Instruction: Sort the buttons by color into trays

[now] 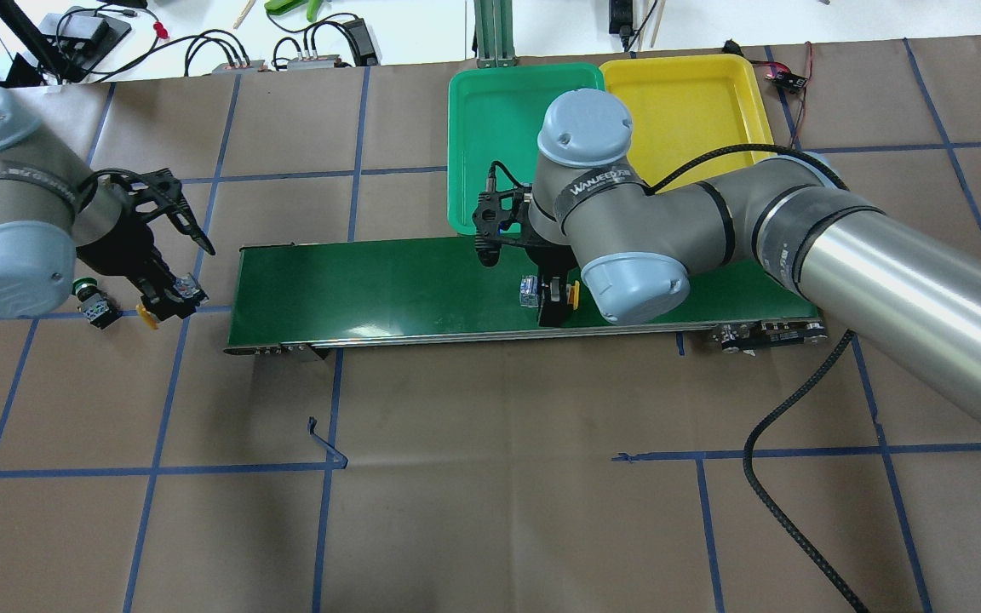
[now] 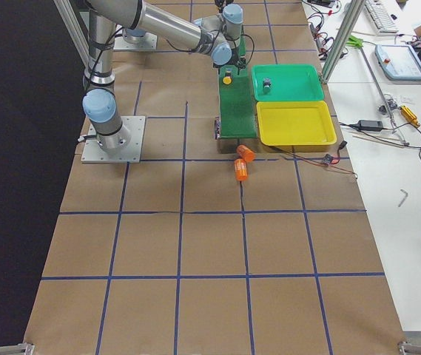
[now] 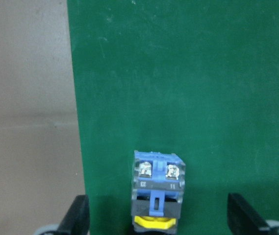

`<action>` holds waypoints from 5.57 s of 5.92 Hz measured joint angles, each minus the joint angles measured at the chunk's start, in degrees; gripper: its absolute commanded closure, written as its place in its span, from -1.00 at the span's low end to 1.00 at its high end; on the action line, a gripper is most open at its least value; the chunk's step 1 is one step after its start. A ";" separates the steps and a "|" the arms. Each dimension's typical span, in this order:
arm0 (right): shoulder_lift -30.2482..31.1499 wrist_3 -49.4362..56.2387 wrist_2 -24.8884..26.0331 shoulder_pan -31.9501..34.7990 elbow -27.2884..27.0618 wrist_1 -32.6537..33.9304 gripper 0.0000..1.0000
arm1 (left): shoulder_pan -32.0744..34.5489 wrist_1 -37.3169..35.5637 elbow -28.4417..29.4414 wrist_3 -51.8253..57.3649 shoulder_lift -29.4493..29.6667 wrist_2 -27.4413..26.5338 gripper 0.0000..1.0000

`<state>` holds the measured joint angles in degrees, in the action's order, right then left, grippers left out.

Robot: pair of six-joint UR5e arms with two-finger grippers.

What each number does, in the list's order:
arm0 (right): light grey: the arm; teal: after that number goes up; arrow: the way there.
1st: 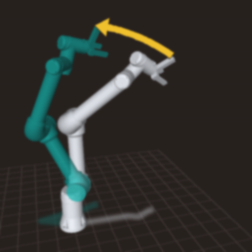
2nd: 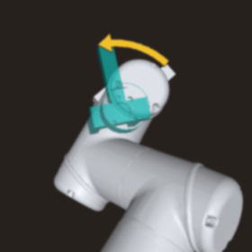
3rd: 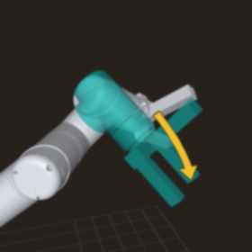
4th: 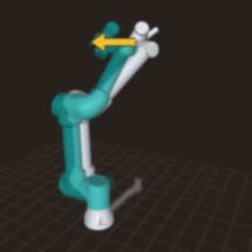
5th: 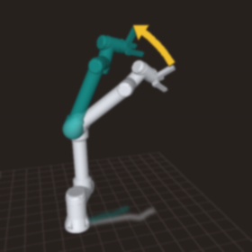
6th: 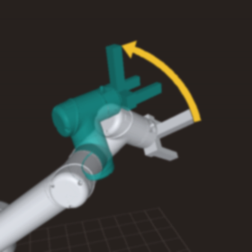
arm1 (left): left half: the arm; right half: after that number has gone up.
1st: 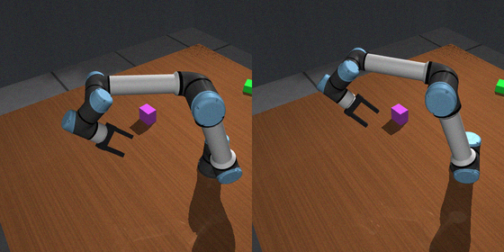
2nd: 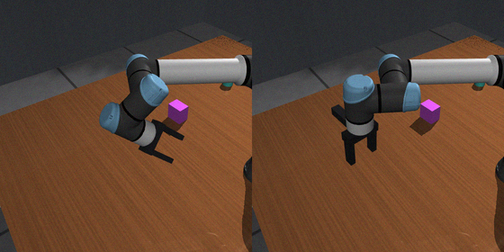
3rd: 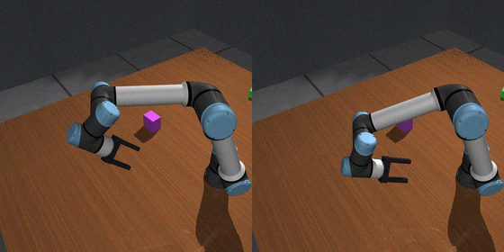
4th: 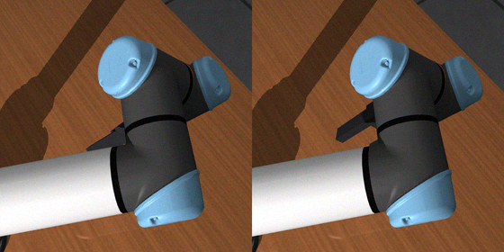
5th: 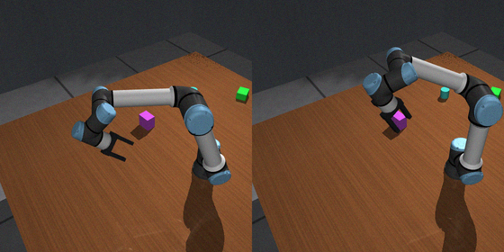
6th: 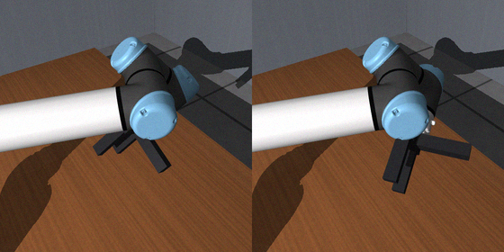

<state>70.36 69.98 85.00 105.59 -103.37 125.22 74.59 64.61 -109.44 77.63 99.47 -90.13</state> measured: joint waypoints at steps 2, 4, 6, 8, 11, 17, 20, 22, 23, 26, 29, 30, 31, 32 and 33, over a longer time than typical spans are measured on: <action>1.83 3.01 0.55 -2.57 -2.46 -0.08 0.69 | 8.81 2.88 1.48 2.42 0.84 -0.06 1.00; 2.98 7.45 3.48 -5.00 -3.40 -0.01 0.81 | 11.07 2.13 2.13 4.37 3.31 0.95 0.99; 5.27 14.14 5.71 -8.81 -1.80 -0.04 0.81 | 13.14 -0.90 3.02 5.04 4.77 4.02 0.81; 4.13 21.73 5.84 -12.92 4.44 0.08 0.81 | 14.68 -3.65 3.77 5.16 6.66 4.77 -0.83; -8.62 29.93 3.33 -18.40 16.75 0.81 0.51 | 12.34 -1.53 4.86 6.44 5.25 4.07 -0.94; -6.86 27.51 0.56 -19.42 21.25 -10.52 -1.00 | -13.41 -6.36 8.22 55.60 12.40 -2.37 -0.93; 2.51 11.17 0.54 -8.17 17.69 -20.72 -1.00 | -17.94 -10.76 9.02 67.45 17.59 -2.32 -0.92; 4.09 4.32 0.12 -3.96 14.33 -20.35 -1.00 | -18.38 -12.58 7.66 67.01 18.78 -2.42 -0.91; 3.89 1.88 -0.03 -2.03 12.41 -17.51 -1.00 | -18.73 -12.69 7.24 65.83 18.90 -2.61 -0.91; 1.50 2.73 -0.20 -0.20 -0.77 4.74 -1.00 | -19.79 -12.87 7.19 65.15 19.11 -2.69 0.79; 0.71 13.56 0.61 -2.18 -4.61 10.12 -0.89 | -19.60 -11.18 7.74 59.75 17.78 -2.85 1.00; 0.85 14.90 0.72 -4.82 -5.35 9.93 -0.26 | -19.00 -7.30 8.70 54.80 15.99 -2.83 1.00; 1.12 15.40 0.69 -7.62 -5.93 9.55 0.24 | -16.42 -1.37 10.12 46.84 13.27 -2.62 1.00; 1.36 15.54 0.75 -9.33 -6.26 9.25 0.61 | -11.65 4.34 11.21 37.99 10.48 -2.22 1.00; 1.51 15.95 1.39 -10.19 -6.39 9.18 0.83 | -6.45 7.93 11.45 27.83 8.23 -1.97 1.00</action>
<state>71.87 85.93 86.38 95.40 -109.76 134.40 68.15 72.54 -98.00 105.47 107.70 -92.09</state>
